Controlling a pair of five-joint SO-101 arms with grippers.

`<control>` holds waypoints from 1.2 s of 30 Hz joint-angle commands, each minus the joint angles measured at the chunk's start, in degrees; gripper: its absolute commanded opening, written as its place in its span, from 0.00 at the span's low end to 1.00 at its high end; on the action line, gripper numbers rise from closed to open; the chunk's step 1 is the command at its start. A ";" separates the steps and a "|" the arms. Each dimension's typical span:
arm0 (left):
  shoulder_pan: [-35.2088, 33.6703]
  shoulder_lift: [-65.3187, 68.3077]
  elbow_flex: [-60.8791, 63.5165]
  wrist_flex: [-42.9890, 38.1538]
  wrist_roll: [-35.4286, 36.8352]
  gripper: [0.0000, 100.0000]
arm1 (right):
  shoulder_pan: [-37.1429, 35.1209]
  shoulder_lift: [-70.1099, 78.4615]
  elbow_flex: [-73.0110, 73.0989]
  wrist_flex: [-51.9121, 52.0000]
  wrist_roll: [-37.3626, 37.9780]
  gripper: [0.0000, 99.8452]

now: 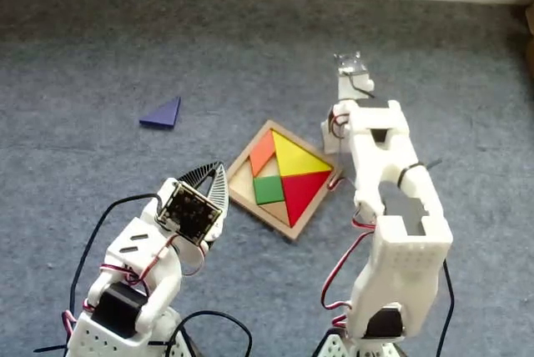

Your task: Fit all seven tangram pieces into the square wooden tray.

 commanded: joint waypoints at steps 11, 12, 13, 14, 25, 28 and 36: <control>-6.46 -1.98 -8.57 11.87 -0.53 0.01 | 4.62 -0.66 -1.27 2.15 0.88 0.11; -8.66 -1.98 -10.07 14.33 -0.53 0.01 | 4.79 -1.54 -1.27 3.30 1.41 0.11; -10.86 -1.98 -11.74 16.79 -0.53 0.01 | 4.97 -2.77 -1.19 4.70 2.73 0.11; -13.32 -1.98 -13.05 18.99 -0.53 0.01 | 4.97 -4.09 -1.27 6.29 3.96 0.11; -32.75 -1.98 -4.88 22.24 -0.53 0.01 | 3.30 -10.24 -5.41 9.98 -17.58 0.18; -33.36 -1.98 1.10 22.15 -0.53 0.01 | 2.77 -10.24 -8.75 9.89 -25.23 0.20; -33.01 -1.89 5.58 19.87 -0.53 0.01 | 1.01 -1.36 -22.11 9.89 -35.25 0.20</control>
